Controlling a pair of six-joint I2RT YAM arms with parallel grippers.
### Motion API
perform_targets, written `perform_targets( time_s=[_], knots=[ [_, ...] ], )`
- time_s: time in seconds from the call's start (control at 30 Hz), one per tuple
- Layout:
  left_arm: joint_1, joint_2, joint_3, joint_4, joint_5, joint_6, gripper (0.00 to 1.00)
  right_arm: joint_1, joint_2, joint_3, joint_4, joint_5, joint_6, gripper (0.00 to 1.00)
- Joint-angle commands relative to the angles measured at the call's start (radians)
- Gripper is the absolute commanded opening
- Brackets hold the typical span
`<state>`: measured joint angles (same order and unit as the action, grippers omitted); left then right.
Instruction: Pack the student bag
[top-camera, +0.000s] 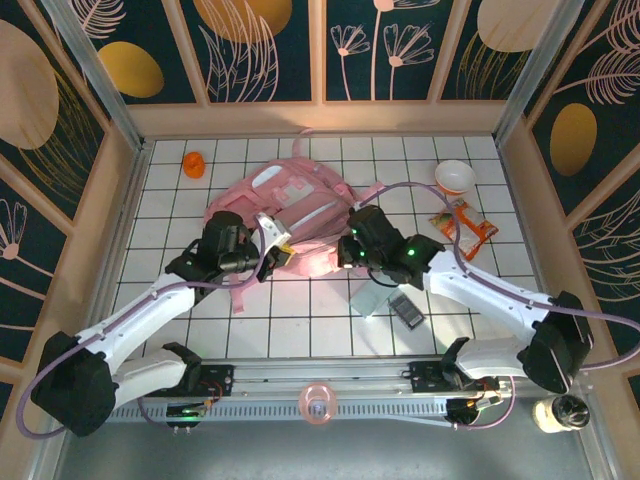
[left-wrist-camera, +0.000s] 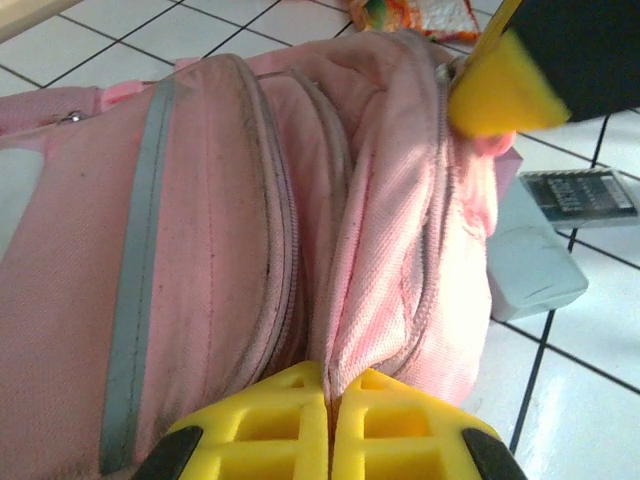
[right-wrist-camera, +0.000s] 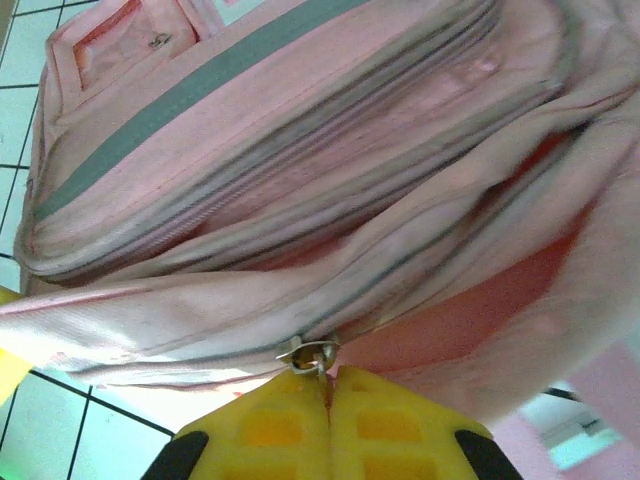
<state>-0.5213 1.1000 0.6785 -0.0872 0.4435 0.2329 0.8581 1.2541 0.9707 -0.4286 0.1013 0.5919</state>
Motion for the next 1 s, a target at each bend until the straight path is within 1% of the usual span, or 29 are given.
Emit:
perform_targets(
  time_s=[0.0, 0.03, 0.1, 0.17, 0.2, 0.27, 0.33, 0.43, 0.53, 0.6, 0.63, 0.7, 0.8, 0.87, 0.97],
  knots=[
    [0.065, -0.042, 0.030, -0.044, -0.131, 0.009, 0.01, -0.026, -0.013, -0.030, -0.093, 0.035, -0.021, 0.00],
    [0.066, -0.052, 0.021, -0.018, -0.128, -0.038, 0.10, -0.019, -0.007, -0.030, -0.073, 0.017, -0.020, 0.00],
    [0.066, -0.071, 0.005, 0.027, -0.112, -0.159, 0.34, 0.003, 0.008, -0.030, -0.024, -0.013, -0.010, 0.00],
    [0.066, -0.088, -0.011, 0.062, -0.105, -0.349, 0.51, 0.031, 0.033, -0.026, 0.017, -0.034, 0.003, 0.00],
    [0.066, -0.098, -0.014, 0.058, -0.107, -0.456, 0.58, 0.045, 0.050, -0.020, 0.035, -0.043, 0.010, 0.00],
    [0.066, -0.123, -0.018, 0.017, -0.154, -0.680, 0.67, 0.069, 0.090, -0.003, 0.047, -0.054, 0.020, 0.00],
    [0.066, -0.155, -0.027, -0.048, -0.227, -0.875, 0.70, 0.081, 0.128, 0.015, 0.049, -0.062, 0.028, 0.00],
    [0.066, -0.212, -0.110, -0.068, -0.288, -1.108, 0.71, 0.096, 0.175, 0.040, 0.053, -0.077, 0.031, 0.00],
    [0.071, -0.250, -0.207, -0.076, -0.357, -1.250, 0.70, 0.120, 0.205, 0.055, 0.068, -0.080, 0.036, 0.00],
    [0.077, -0.262, -0.258, -0.049, -0.377, -1.328, 0.70, 0.136, 0.219, 0.060, 0.084, -0.080, 0.052, 0.00],
    [0.078, -0.264, -0.288, -0.011, -0.372, -1.367, 0.70, 0.144, 0.227, 0.057, 0.102, -0.117, 0.061, 0.00],
    [0.081, -0.253, -0.335, 0.062, -0.360, -1.434, 0.70, 0.162, 0.246, 0.063, 0.138, -0.151, 0.076, 0.00],
    [0.089, -0.215, -0.390, 0.164, -0.377, -1.510, 0.70, 0.195, 0.283, 0.092, 0.160, -0.172, 0.089, 0.00],
    [0.099, -0.179, -0.408, 0.255, -0.396, -1.521, 0.70, 0.217, 0.311, 0.115, 0.180, -0.185, 0.093, 0.00],
    [0.133, -0.096, -0.376, 0.349, -0.431, -1.498, 0.68, 0.239, 0.362, 0.151, 0.212, -0.203, 0.093, 0.00]
  ],
)
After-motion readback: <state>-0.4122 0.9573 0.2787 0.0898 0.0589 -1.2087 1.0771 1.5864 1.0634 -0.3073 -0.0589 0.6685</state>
